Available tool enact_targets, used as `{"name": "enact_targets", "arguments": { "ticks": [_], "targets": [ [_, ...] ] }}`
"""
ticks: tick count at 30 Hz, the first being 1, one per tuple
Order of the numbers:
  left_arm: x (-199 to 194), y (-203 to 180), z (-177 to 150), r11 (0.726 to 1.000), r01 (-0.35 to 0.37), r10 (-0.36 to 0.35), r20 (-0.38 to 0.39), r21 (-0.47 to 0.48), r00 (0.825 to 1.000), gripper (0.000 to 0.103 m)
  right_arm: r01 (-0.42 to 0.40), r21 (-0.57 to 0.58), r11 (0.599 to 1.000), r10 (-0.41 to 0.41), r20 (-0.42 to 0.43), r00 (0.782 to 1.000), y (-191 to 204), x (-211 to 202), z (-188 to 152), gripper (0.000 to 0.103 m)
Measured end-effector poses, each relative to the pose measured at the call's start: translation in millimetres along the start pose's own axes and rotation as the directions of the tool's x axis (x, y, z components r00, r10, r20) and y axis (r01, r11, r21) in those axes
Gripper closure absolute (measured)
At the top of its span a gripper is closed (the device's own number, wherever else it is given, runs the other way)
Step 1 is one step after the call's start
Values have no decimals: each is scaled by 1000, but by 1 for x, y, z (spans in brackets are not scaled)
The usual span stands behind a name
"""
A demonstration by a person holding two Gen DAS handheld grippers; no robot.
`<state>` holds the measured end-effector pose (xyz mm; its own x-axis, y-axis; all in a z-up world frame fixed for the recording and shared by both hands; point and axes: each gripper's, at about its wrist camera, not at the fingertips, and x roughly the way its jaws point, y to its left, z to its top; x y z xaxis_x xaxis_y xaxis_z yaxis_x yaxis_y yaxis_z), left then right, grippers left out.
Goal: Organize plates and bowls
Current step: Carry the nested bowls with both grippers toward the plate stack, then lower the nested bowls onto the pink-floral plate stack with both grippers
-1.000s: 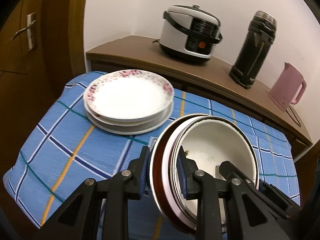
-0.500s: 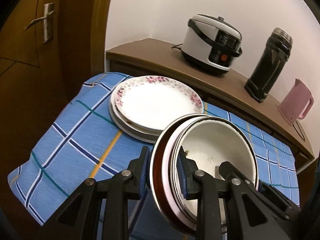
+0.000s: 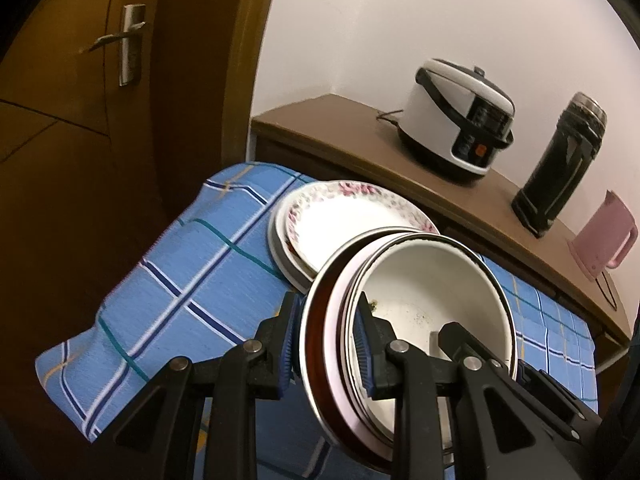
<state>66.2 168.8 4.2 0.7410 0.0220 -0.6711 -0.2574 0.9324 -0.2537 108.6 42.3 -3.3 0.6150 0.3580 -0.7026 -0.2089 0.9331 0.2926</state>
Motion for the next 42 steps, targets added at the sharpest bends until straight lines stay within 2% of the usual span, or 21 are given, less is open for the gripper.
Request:
{"name": "enact_targets", "arguments": {
  "ticks": [12, 23, 42],
  "targets": [
    [-5, 19, 20, 999, -19, 20, 35, -34, 999, 74, -32, -47, 998, 32, 16, 999, 28, 5, 16, 78],
    [-1, 23, 40, 999, -21, 23, 57, -39, 998, 74, -41, -64, 997, 44, 37, 998, 37, 11, 36, 78],
    [33, 14, 75, 999, 3, 0, 58, -46, 998, 74, -25, -59, 998, 29, 57, 998, 34, 36, 77, 78]
  ]
}}
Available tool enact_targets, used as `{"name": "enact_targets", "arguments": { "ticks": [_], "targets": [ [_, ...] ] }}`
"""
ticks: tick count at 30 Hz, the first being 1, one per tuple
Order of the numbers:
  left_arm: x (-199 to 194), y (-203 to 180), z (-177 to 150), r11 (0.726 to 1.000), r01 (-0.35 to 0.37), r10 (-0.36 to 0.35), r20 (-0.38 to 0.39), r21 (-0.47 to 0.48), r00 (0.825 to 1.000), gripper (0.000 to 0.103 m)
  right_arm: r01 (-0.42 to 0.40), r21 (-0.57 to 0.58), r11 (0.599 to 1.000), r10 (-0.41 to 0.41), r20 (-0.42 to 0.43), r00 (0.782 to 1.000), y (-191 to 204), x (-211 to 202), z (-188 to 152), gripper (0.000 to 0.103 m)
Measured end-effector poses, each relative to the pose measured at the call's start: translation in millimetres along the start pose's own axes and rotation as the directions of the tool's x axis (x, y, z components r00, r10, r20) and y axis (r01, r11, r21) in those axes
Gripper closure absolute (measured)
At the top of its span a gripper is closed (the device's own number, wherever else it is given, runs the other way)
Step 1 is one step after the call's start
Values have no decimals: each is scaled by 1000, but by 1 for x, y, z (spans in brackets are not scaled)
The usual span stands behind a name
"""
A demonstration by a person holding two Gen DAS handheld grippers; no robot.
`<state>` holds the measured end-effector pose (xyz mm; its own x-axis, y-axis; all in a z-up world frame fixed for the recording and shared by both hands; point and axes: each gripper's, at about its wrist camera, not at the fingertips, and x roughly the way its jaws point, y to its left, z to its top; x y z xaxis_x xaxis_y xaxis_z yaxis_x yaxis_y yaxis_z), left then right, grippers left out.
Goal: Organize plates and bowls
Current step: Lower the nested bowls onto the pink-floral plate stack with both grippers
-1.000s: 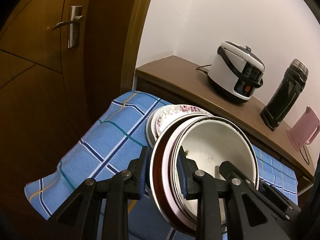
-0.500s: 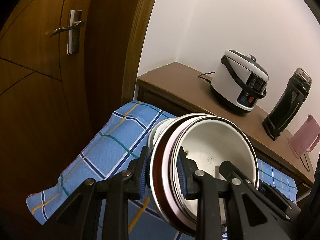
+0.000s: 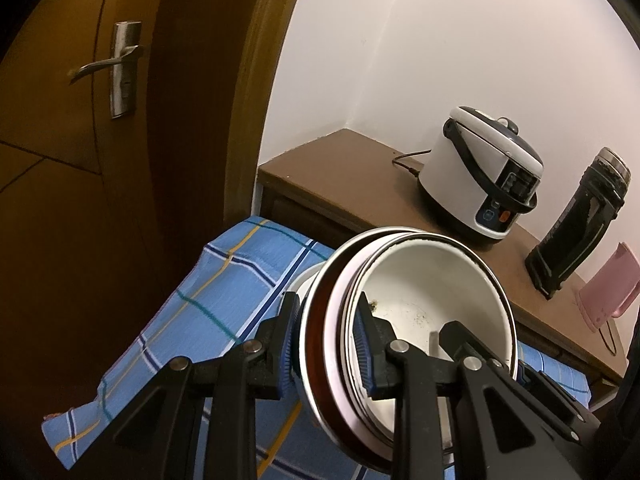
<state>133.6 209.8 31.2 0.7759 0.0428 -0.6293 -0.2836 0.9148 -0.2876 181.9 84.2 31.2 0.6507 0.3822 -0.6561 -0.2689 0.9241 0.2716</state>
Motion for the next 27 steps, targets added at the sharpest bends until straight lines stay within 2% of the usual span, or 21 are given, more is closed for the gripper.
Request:
{"name": "enact_targets", "arguments": {
  "ticks": [13, 27],
  "targets": [
    [44, -12, 5, 1000, 17, -17, -52, -9, 998, 74, 27, 30, 999, -26, -33, 999, -24, 31, 12, 78],
    [68, -12, 0, 1000, 9, -11, -100, -24, 995, 74, 45, 35, 998, -42, -82, 996, -34, 55, 11, 78]
  ]
}}
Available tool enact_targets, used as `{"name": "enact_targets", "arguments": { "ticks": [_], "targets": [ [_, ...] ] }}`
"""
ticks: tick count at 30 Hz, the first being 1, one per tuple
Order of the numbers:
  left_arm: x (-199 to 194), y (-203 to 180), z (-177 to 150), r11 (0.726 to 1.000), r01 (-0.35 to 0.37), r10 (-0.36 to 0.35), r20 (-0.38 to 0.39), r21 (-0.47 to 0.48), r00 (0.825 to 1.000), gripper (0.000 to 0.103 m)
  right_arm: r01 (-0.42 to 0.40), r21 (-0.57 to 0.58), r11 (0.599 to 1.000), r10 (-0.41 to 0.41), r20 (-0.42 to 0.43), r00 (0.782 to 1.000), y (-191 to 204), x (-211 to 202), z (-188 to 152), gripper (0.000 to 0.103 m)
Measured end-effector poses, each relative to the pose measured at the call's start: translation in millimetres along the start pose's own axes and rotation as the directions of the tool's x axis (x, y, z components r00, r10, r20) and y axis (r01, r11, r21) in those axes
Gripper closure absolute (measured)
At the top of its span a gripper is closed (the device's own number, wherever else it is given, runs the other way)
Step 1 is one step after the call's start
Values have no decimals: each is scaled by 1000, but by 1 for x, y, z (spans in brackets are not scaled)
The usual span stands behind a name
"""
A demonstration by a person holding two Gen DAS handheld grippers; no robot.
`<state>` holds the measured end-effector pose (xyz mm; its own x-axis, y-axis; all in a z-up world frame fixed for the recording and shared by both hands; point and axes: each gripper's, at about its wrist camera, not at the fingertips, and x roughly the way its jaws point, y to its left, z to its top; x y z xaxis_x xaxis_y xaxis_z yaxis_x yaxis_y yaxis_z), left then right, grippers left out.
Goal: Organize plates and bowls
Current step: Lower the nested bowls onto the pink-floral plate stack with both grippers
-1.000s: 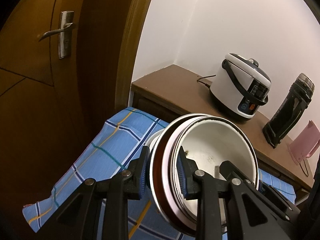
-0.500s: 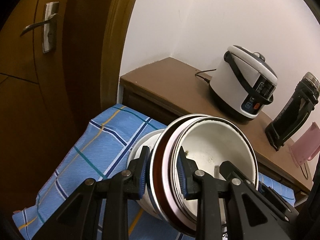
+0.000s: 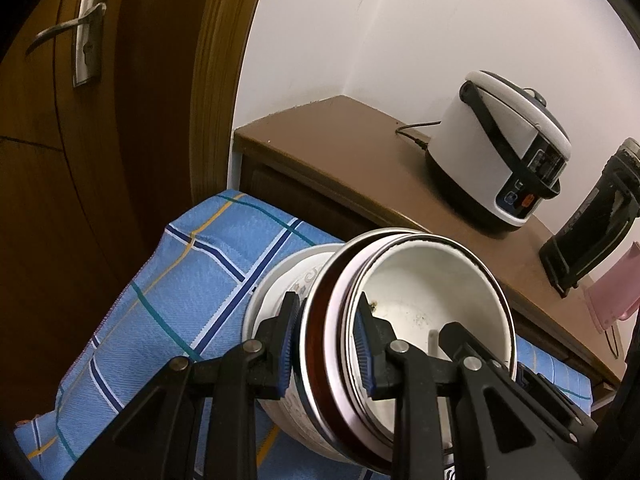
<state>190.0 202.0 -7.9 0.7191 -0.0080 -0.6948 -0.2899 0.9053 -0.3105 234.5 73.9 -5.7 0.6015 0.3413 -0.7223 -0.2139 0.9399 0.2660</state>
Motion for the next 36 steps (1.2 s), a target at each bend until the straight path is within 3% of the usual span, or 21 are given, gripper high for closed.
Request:
{"name": "enact_targets", "arguments": {
  "ticks": [20, 36],
  "targets": [
    [17, 5, -2, 1000, -23, 22, -41, -11, 999, 74, -2, 0, 1000, 2, -54, 999, 0, 32, 2, 78],
    [21, 7, -1, 1000, -19, 18, -49, -11, 999, 74, 6, -33, 999, -8, -56, 998, 11, 33, 1, 78]
  ]
}}
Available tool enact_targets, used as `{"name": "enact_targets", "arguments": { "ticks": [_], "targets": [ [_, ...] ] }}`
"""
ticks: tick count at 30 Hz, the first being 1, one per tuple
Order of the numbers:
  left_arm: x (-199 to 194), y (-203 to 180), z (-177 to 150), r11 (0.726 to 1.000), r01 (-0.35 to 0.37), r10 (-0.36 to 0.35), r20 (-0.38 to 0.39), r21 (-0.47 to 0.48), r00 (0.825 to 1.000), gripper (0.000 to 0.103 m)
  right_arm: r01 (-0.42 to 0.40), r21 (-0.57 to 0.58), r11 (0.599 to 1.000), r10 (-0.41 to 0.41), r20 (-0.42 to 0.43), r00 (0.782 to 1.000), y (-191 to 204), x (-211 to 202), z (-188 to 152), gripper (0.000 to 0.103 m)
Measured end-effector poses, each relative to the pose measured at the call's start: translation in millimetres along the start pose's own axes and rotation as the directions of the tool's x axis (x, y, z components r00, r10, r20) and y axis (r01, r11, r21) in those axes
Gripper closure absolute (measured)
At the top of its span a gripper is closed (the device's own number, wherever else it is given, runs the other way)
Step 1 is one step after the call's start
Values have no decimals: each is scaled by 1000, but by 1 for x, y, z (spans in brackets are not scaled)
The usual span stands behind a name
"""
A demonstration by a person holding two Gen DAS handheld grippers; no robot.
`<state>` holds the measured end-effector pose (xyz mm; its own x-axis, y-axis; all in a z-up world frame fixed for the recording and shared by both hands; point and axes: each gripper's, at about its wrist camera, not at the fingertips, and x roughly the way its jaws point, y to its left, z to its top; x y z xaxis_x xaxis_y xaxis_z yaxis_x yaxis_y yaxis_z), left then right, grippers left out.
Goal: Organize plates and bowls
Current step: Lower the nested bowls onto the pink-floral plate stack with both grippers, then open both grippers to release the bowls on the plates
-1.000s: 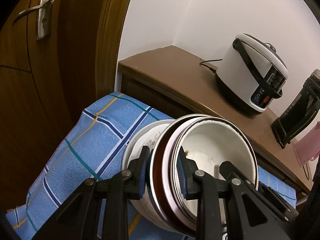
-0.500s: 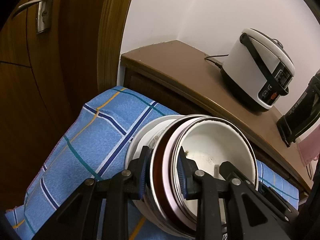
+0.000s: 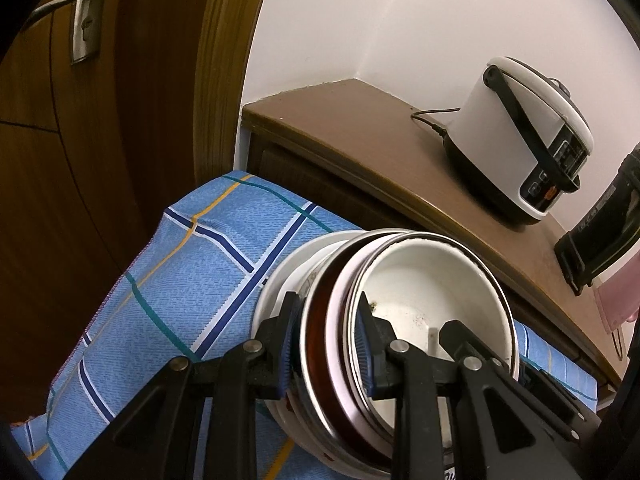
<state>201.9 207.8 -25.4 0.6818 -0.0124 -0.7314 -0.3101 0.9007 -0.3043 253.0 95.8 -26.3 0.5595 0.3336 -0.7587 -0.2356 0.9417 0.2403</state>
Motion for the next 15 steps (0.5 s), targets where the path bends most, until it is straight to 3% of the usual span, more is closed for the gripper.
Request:
{"name": "enact_targets", "arguments": {
  "ticks": [7, 8, 10, 15],
  "targets": [
    [-10, -6, 2, 993, -89, 86, 45, 75, 995, 65, -4, -14, 1000, 5, 31, 1000, 0, -5, -1, 70],
    [-13, -7, 2, 990, -110, 105, 60, 83, 993, 62, 1, -16, 1000, 0, 33, 999, 0, -6, -1, 67],
    [-19, -5, 3, 986, -144, 136, 95, 85, 986, 46, 12, -7, 1000, -11, 39, 999, -2, -10, -2, 60],
    [-25, 3, 5, 988, -145, 139, 106, 51, 985, 37, 20, 30, 999, -22, 72, 997, -14, -20, -4, 42]
  ]
}}
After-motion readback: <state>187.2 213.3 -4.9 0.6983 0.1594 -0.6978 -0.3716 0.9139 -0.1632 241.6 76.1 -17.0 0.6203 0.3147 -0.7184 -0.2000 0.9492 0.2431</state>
